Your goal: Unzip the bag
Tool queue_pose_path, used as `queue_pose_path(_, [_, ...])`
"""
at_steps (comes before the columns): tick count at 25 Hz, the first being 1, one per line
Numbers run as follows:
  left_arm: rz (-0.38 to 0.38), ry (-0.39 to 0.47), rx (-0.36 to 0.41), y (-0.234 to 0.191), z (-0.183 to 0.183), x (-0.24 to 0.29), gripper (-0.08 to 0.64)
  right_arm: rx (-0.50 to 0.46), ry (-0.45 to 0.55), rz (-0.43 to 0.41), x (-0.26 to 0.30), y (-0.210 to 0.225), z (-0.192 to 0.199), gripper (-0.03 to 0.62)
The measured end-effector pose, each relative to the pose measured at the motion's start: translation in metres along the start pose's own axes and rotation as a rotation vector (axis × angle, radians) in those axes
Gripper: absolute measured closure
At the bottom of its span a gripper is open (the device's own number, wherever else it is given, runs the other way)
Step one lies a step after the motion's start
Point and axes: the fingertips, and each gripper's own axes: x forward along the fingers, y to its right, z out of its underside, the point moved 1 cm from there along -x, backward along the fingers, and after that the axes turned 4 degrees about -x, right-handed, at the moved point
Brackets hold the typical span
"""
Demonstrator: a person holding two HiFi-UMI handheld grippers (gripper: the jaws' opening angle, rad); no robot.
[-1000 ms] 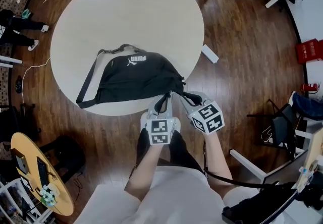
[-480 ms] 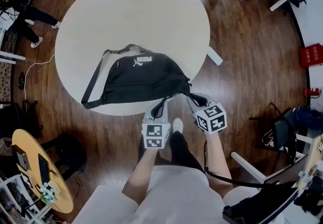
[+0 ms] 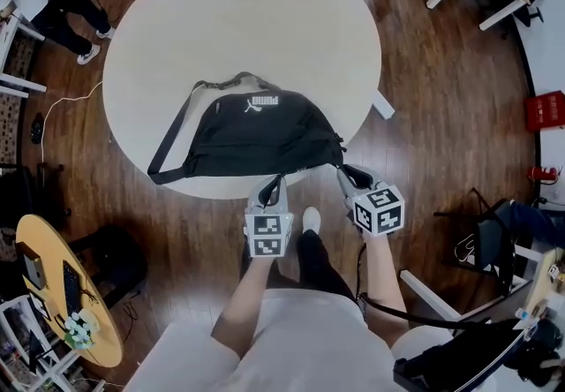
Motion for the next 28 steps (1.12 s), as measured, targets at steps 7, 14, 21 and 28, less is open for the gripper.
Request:
queue_pose_path(7, [-0.049,-0.018,-0.018,-0.034,0.018,-0.008,0.540,-0.009,-0.019,0.015,0.007,0.002,0.008,0.552])
queue_pose_path(14, [-0.151,-0.032,-0.111,-0.096,0.033,-0.028,0.540,0.000,-0.026,0.058,0.014,0.010,0.014,0.552])
queue_pose_path(21, [-0.306,0.031,-0.275,-0.187,0.024,-0.065,0.540,0.014,-0.030,0.106,0.020,0.025,0.015,0.552])
queue_pose_path(28, [-0.371,0.077,-0.339,-0.262,0.030,-0.095,0.538,0.018,-0.039,0.182,0.031,0.031,0.019,0.552])
